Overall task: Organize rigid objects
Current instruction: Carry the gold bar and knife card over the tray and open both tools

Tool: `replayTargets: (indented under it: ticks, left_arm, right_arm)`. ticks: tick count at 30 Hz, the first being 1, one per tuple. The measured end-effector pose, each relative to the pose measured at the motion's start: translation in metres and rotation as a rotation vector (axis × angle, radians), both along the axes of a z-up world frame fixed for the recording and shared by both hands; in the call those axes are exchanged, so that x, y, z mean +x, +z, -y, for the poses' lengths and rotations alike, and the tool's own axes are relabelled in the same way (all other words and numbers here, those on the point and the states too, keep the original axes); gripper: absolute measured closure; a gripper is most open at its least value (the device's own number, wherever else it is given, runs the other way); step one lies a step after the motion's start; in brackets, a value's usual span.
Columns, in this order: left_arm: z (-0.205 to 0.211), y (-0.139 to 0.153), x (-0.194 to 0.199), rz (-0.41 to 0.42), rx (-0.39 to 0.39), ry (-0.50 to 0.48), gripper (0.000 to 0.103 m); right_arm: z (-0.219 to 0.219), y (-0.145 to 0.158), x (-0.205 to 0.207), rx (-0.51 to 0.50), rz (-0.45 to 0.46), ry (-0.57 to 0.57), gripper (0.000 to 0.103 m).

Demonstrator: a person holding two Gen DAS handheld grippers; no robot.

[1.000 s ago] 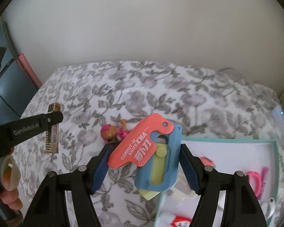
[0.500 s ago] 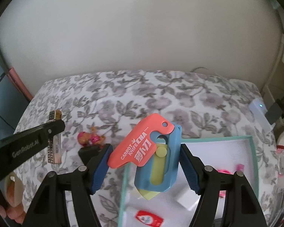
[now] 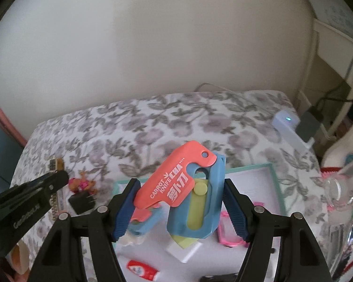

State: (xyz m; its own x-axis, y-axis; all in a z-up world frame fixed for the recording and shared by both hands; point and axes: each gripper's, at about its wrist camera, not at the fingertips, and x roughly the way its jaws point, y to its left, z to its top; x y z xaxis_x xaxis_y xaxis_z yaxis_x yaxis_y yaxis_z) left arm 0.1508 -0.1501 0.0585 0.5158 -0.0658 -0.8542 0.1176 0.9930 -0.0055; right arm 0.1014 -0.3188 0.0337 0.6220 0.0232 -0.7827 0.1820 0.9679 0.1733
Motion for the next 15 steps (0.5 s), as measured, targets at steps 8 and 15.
replayTargets:
  ticks: [8,15]
  left_arm:
    - [0.039,-0.009,-0.008,-0.015,0.030,-0.071,0.082]
    - [0.078,-0.022,-0.020,-0.025,0.075,-0.148,0.082]
  right_arm:
    - [0.045,-0.006,-0.009,0.010,-0.025,-0.086,0.030]
    - [0.071,-0.014,-0.016,-0.015,-0.050,-0.139,0.030]
